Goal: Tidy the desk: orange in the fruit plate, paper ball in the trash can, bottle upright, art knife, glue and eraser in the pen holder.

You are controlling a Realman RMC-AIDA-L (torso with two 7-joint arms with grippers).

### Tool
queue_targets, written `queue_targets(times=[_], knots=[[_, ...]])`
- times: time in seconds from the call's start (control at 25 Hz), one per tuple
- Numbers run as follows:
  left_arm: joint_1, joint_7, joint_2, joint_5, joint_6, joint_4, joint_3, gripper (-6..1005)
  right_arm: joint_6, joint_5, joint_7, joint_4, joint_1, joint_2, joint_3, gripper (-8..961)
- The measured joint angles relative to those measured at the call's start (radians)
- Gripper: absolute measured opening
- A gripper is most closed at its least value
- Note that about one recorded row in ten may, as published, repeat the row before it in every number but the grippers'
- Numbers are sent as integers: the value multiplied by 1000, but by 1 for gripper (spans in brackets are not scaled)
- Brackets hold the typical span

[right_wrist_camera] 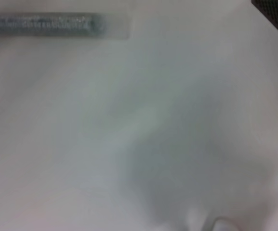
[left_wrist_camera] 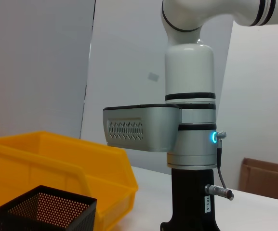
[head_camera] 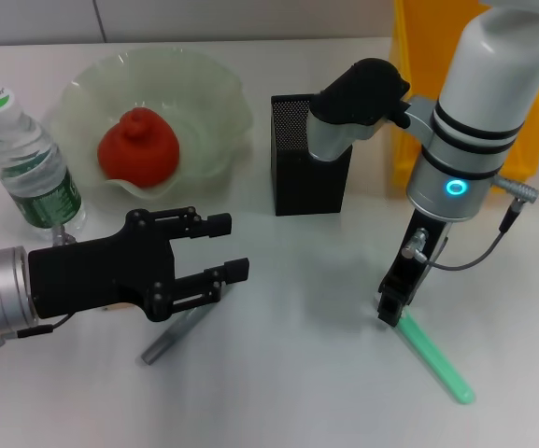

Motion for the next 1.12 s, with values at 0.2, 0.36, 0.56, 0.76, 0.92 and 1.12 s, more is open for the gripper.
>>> queue_targets(times=[0.2, 0.36, 0.56, 0.76, 0.92, 1.12], knots=[[1, 0, 0, 0, 0, 0, 0, 568, 0, 0, 0, 0, -2, 0, -5, 349], [1, 0, 0, 0, 1, 0, 0, 568, 0, 2, 1, 0, -3, 0, -5, 349], [3, 0, 0, 0, 1, 0, 0, 568, 3, 2, 1, 1, -3, 0, -6, 349], [4, 0, 0, 0, 2, 0, 0, 568, 3, 2, 1, -4, -4, 0, -7, 314], [4, 0, 0, 0, 3, 0, 0, 568, 3, 2, -2, -7, -5, 0, -7, 260], [4, 0, 0, 0, 1, 0, 0, 568, 3, 2, -5, -7, -7, 0, -6, 224]])
